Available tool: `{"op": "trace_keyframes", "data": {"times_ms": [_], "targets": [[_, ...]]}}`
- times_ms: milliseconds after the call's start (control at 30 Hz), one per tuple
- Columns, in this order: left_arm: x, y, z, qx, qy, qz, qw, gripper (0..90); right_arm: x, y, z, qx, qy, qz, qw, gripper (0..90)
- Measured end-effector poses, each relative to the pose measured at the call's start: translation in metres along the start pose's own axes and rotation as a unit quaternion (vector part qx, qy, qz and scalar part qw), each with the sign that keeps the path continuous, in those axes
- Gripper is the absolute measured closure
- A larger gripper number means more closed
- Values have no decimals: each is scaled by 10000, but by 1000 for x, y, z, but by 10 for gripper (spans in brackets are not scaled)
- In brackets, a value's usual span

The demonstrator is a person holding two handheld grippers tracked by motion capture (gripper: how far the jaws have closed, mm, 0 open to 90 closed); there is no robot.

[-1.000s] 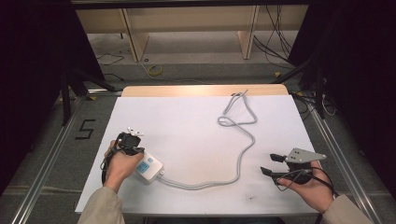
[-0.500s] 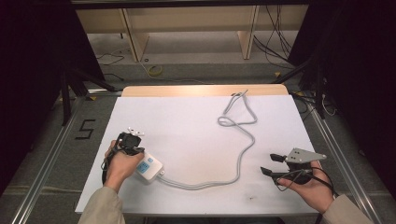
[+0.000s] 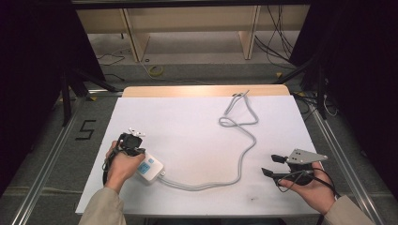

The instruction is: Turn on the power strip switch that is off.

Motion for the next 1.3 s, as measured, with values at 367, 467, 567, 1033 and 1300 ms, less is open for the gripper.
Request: {"op": "trace_keyframes", "data": {"times_ms": [367, 467, 567, 1033, 1300], "targets": [[0, 0, 0, 33, 14, 6, 10000, 900, 0, 0, 0, -2, 5, -5, 10000, 353], [-1, 0, 0, 45, 37, 33, 10000, 900, 0, -1, 0, 13, 15, -4, 10000, 353], [0, 0, 0, 41, 35, 18, 10000, 900, 0, -1, 0, 21, 14, -2, 10000, 353], [0, 0, 0, 117, 25, -12, 9999, 900, 0, -1, 0, 26, 18, -3, 10000, 353], [0, 0, 0, 129, 29, -21, 9999, 900, 0, -1, 0, 26, 15, -2, 10000, 353]]}}
Point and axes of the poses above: each handheld gripper's, and its own axes: z roughly forward along the jaws, y roughly out of its top, x roughly to its left, the point moved 10 cm from there along z, roughly forward along the jaws, and after that the axes turned 8 degrees about -y, right-handed, at the moved point
